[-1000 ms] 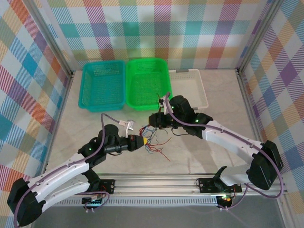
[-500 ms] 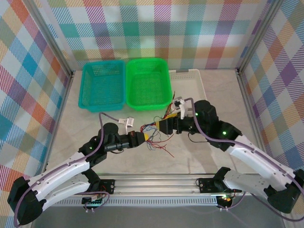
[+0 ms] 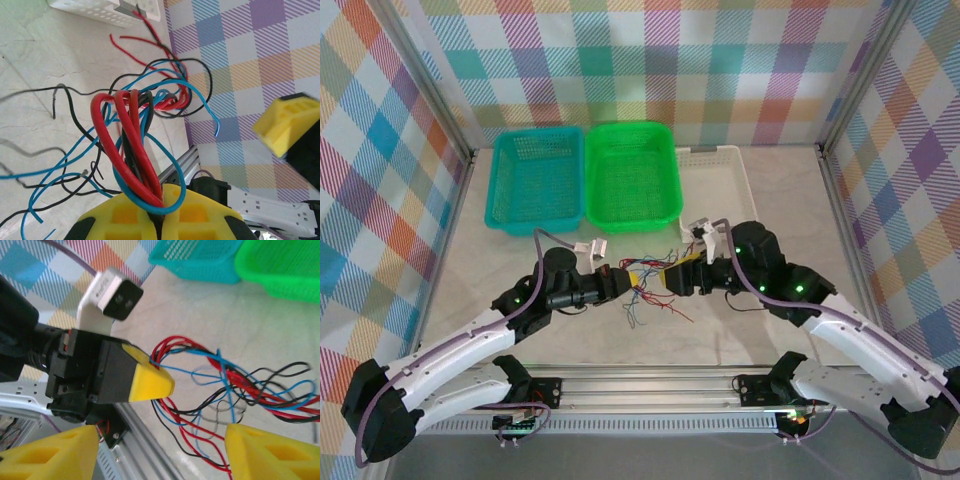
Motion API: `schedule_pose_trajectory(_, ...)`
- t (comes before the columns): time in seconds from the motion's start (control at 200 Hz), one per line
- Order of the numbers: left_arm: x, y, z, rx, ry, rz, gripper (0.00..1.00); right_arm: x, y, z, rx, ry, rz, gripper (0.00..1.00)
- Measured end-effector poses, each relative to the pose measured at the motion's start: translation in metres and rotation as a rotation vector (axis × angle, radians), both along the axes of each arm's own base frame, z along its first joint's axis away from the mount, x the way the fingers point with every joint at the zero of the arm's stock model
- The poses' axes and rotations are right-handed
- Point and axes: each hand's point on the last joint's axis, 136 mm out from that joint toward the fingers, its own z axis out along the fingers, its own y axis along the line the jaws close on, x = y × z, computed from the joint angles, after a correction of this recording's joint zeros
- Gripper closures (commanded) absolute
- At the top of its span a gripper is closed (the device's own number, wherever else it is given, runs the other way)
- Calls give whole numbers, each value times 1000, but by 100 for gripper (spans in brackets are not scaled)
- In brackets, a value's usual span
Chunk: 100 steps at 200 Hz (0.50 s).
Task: Untangle the cables
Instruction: Untie the cable from multiple cables.
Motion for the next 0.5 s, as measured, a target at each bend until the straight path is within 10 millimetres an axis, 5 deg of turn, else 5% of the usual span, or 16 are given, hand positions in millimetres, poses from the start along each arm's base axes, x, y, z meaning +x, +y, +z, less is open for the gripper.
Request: schedule_pose_trajectory(0.5,-4,-4,7,-30,10,-25,100,13,44,-59,-38,130,52,46)
